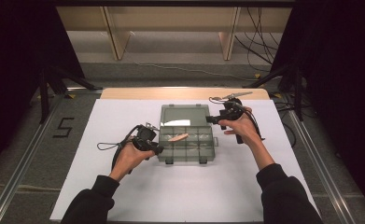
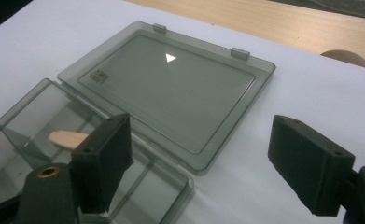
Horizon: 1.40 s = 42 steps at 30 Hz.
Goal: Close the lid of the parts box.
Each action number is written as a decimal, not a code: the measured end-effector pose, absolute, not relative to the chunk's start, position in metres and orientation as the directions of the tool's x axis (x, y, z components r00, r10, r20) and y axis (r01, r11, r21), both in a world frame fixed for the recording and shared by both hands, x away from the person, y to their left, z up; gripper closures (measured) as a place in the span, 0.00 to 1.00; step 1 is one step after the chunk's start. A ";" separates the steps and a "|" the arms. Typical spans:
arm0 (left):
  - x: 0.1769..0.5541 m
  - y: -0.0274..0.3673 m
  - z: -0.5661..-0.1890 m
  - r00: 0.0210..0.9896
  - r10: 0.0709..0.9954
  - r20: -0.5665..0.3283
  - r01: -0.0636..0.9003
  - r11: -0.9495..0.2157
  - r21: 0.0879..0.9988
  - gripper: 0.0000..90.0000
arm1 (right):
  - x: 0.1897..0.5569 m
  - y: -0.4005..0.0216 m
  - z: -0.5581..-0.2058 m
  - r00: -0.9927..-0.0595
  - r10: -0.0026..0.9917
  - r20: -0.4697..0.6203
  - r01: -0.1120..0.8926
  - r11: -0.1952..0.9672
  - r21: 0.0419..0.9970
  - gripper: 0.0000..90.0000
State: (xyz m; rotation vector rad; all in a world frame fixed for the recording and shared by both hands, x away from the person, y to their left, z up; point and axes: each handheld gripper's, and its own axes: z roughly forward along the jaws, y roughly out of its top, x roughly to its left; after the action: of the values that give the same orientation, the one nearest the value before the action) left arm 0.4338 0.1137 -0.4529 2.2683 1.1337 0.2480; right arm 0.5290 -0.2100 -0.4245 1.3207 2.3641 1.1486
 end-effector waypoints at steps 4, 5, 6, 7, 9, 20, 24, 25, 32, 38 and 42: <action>0.434 0.114 -0.453 0.623 0.778 -0.085 0.668 -0.472 0.576 0.74 | 0.537 -0.203 -0.427 -0.572 0.796 0.198 0.634 0.276 0.722 0.26; 0.435 0.114 -0.453 0.631 0.772 -0.074 0.656 -0.480 0.582 0.74 | 0.539 -0.202 -0.427 -0.576 0.792 0.202 0.633 0.276 0.723 0.27; 0.434 0.114 -0.453 0.629 0.774 -0.080 0.658 -0.475 0.584 0.74 | 0.540 -0.201 -0.428 -0.577 0.790 0.208 0.639 0.278 0.717 0.27; 0.435 0.114 -0.453 0.632 0.769 -0.096 0.665 -0.475 0.576 0.74 | 0.541 -0.201 -0.427 -0.573 0.792 0.209 0.659 0.295 0.692 0.27; 0.435 0.114 -0.453 0.634 0.768 -0.090 0.662 -0.478 0.578 0.74 | 0.544 -0.201 -0.430 -0.568 0.797 0.202 0.665 0.301 0.684 0.27; 0.434 0.114 -0.453 0.625 0.775 -0.094 0.671 -0.471 0.573 0.74 | 0.560 -0.194 -0.428 -0.553 0.807 0.207 0.695 0.310 0.648 0.30; 0.434 0.114 -0.453 0.624 0.776 -0.092 0.667 -0.466 0.582 0.74 | 0.562 -0.190 -0.429 -0.546 0.811 0.210 0.707 0.312 0.634 0.31; 0.434 0.114 -0.453 0.626 0.774 -0.094 0.671 -0.473 0.571 0.74 | 0.563 -0.190 -0.431 -0.547 0.813 0.202 0.706 0.318 0.633 0.31; 0.434 0.114 -0.454 0.620 0.779 -0.094 0.664 -0.457 0.592 0.74 | 0.568 -0.187 -0.443 -0.501 0.834 0.230 0.743 0.278 0.609 0.32; 0.434 0.114 -0.455 0.618 0.780 -0.100 0.667 -0.453 0.592 0.74 | 0.572 -0.188 -0.450 -0.510 0.831 0.221 0.741 0.294 0.604 0.34; 0.434 0.114 -0.454 0.621 0.778 -0.094 0.668 -0.462 0.584 0.74 | 0.572 -0.186 -0.452 -0.484 0.838 0.253 0.769 0.269 0.579 0.35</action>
State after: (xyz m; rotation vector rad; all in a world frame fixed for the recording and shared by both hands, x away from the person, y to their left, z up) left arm 0.4343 0.1142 -0.4536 2.2600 1.1305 0.2473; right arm 0.5717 -0.1859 -0.4517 1.5378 2.4184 1.0087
